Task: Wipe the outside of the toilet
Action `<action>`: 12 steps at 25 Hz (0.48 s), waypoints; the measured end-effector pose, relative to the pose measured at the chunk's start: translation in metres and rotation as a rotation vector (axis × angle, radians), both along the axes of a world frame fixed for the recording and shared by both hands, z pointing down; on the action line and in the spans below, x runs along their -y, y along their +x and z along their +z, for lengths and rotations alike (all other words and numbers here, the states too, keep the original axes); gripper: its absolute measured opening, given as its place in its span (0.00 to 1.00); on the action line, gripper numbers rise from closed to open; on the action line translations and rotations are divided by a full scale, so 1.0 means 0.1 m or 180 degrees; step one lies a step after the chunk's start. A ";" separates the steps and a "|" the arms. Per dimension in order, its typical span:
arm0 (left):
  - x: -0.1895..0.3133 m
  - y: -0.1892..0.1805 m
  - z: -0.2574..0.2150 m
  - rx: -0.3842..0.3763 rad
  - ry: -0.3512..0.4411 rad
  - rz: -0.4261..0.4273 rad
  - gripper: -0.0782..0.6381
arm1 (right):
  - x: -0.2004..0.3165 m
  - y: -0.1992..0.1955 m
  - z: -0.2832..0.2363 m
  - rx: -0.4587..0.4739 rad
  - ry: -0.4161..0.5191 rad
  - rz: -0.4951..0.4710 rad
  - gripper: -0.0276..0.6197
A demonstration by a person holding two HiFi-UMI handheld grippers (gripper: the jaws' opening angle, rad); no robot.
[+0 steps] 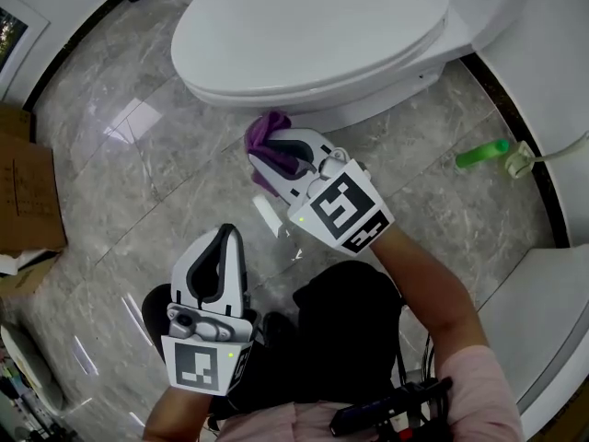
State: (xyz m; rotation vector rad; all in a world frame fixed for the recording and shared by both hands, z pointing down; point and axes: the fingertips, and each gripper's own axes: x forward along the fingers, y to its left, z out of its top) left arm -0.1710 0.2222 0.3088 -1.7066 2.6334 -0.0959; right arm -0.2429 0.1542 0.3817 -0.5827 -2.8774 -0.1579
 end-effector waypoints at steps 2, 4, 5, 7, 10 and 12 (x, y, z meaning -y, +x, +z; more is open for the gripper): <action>-0.05 -0.05 0.00 0.0013 0.0005 -0.0007 0.12 | -0.10 0.00 -0.05 0.0057 0.0002 -0.0104 0.13; -0.09 -0.08 0.04 0.0010 -0.0048 0.0009 0.12 | -0.14 0.02 -0.08 0.0087 0.0011 -0.0129 0.13; -0.09 -0.09 0.05 0.0001 -0.0057 0.0029 0.12 | -0.14 0.04 -0.09 0.0094 0.0019 -0.0120 0.13; -0.08 -0.10 0.05 -0.0023 -0.0042 0.0092 0.12 | -0.12 0.11 -0.11 0.0106 0.0050 -0.0090 0.13; 0.03 -0.07 0.02 -0.0045 0.0023 0.0257 0.12 | -0.03 0.26 -0.15 0.0115 0.0132 -0.0037 0.13; 0.15 0.03 -0.03 -0.0077 0.0112 0.0439 0.12 | 0.08 0.41 -0.17 0.0088 0.0183 0.0064 0.13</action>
